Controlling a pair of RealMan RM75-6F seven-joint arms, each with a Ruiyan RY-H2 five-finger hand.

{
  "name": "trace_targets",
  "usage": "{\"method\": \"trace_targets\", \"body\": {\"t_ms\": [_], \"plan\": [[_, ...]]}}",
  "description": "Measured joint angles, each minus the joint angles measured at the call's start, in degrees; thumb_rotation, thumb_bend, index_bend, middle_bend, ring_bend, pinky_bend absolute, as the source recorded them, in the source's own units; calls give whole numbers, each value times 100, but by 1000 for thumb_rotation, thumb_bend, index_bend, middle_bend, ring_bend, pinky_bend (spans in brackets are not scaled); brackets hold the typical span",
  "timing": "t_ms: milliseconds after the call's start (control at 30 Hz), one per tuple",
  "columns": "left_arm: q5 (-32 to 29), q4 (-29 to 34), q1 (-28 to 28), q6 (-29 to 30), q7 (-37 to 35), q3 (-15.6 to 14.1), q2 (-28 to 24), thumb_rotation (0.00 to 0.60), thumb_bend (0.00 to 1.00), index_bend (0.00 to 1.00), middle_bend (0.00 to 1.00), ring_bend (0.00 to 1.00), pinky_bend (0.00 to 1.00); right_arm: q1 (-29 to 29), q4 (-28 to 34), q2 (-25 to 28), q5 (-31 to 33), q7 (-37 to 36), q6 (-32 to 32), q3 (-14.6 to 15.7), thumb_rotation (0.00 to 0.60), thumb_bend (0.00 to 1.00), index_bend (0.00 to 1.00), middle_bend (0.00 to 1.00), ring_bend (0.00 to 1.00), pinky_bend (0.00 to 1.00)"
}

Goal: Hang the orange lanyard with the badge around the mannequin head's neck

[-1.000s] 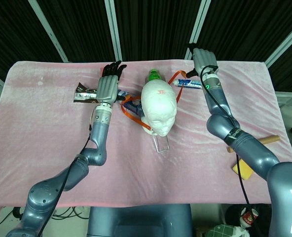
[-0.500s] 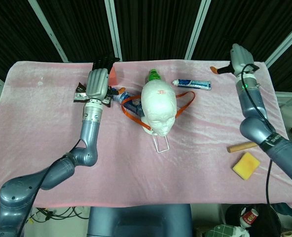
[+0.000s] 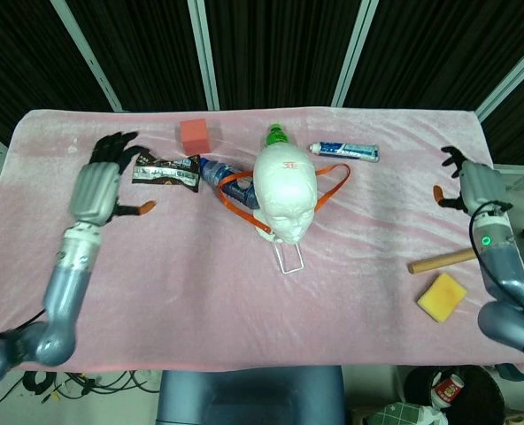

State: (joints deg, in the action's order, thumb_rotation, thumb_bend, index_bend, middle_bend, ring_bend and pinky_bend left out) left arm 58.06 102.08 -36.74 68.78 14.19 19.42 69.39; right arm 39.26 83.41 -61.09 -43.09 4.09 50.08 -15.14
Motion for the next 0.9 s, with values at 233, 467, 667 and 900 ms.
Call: {"method": "trace_targets", "body": {"t_ms": [233,467,667,900], "plan": [[603,748,1240,552,-30,-1077,-963,600,74,240,92,0,0,-721,931,-96,-979,274,1182,580,600,660,338,625,653,593],[1397,407,1973,1118,-416,-1730,-983,600,76,240,92,0,0,-994,1637,-297,-1560,944,1372,1173,600,739,335,668,699,650],[1848,-34,2332,1461,-997,-1951,-685,600,76,240,92,0,0,-909,1839,-760,-1520,1547,1164,1345,600,771,282,668,703,651],[2044,-562,2550,1535,-1478,-2050,-309,600,81,240,92,0,0,-668,1818,-1345,-1324,1922,1000,1243,600,810,229,680,716,657]]}}
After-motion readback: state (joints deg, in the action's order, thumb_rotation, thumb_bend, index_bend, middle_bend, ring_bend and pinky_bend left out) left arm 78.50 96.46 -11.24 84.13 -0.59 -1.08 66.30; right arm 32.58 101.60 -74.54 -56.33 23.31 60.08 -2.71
